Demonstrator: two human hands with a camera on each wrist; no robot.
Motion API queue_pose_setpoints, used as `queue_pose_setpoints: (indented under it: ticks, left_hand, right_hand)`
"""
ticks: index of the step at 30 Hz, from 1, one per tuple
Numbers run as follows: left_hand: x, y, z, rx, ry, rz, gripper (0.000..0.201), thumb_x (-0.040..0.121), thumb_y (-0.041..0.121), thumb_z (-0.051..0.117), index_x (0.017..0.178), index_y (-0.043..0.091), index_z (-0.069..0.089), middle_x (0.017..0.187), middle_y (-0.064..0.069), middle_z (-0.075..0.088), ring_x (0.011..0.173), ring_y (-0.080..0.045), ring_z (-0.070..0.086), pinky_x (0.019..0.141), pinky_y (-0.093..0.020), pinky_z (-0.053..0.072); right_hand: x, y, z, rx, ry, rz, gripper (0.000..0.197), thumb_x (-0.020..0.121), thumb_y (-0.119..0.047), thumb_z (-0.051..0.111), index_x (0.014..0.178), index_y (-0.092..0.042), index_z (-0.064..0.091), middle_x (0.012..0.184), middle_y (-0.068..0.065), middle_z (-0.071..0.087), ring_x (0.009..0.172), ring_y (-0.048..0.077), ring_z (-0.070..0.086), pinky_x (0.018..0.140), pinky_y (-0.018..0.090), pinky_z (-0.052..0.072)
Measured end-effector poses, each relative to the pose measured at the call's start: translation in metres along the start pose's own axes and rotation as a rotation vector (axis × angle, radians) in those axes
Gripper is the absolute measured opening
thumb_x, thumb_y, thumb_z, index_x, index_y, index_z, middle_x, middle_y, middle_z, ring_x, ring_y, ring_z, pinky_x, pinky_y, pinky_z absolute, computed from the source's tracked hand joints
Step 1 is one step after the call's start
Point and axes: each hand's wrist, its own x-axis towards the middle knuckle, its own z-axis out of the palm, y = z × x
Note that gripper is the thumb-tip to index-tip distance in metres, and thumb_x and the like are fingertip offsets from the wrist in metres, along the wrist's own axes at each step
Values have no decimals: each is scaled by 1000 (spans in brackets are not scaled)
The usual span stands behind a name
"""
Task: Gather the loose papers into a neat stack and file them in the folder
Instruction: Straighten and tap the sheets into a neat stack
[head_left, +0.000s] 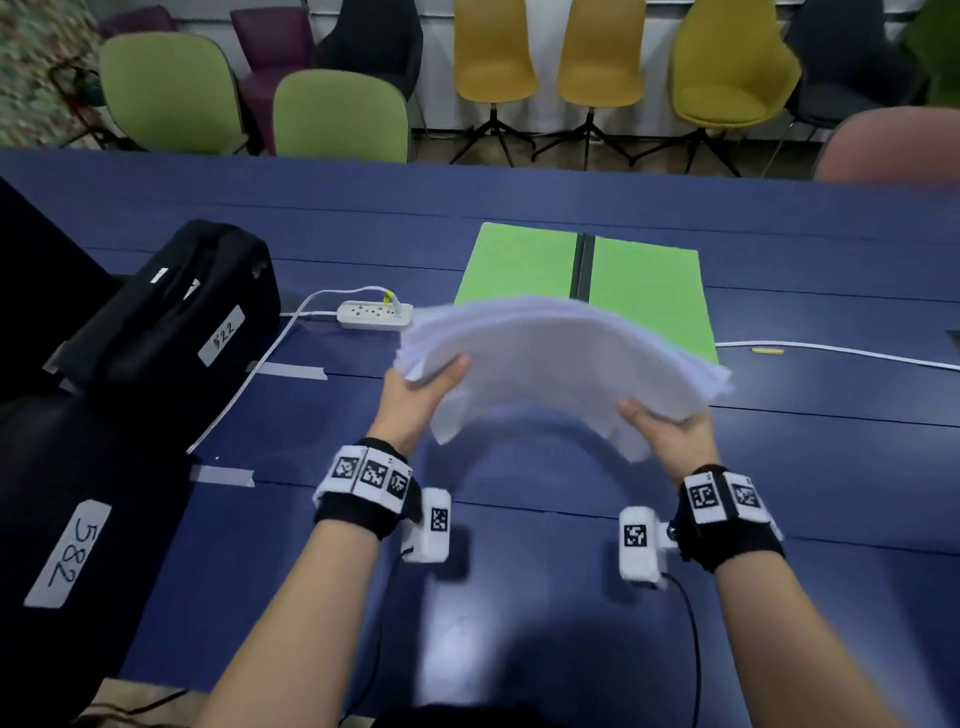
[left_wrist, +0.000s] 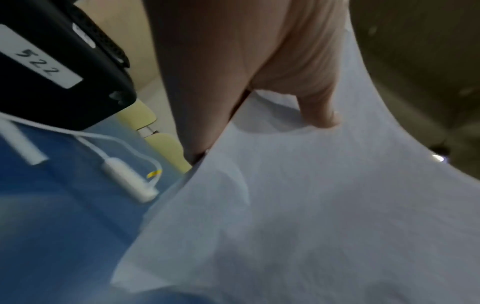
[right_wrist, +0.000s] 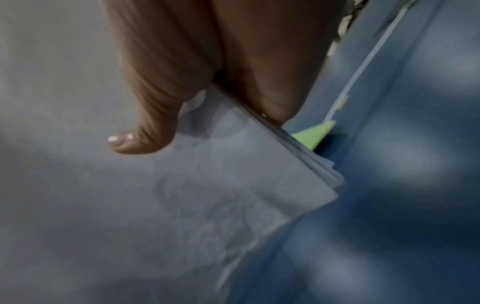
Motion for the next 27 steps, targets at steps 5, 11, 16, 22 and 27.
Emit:
queue_pose_setpoints:
  ticks: [5,11,16,22,27]
  left_hand:
    - [-6,-40,4,29,149,-220,30,72,41,78,90,19,69,96,0,71,94,-20,65,95,-39,50]
    - [-5,-43,9,-39,285,-225,27,75,48,74,88,25,68,91,8,69,90,-14,64,92,-32,49]
    - [-7,-46,20,-63,510,-123,34,72,46,78,78,16,64,72,9,63,68,-9,57,69,-21,46]
    - [-10,-52,21,67,635,37,40,68,44,80,77,12,57,68,8,55,61,-8,50,61,-11,43]
    - [0,-53,13,28,632,-3,36,66,46,72,71,15,55,67,6,52,62,-11,45,67,-23,42]
  right_hand:
    - [-13,36,4,-11,32,223,21,66,-27,81,80,-23,66,86,-3,70,64,1,66,64,22,53]
    - [-15,27,9,136,143,204,26,80,-41,66,93,-18,67,80,-9,67,65,2,64,55,13,51]
    - [-18,25,12,133,217,178,22,84,-39,65,73,-20,64,70,-5,63,58,5,58,60,19,48]
    - [-23,22,11,172,245,101,21,86,-34,63,77,-15,69,65,-6,63,52,2,56,51,11,45]
    - [-24,27,5,126,283,90,15,81,-30,63,72,-18,63,73,5,52,61,11,48,55,18,40]
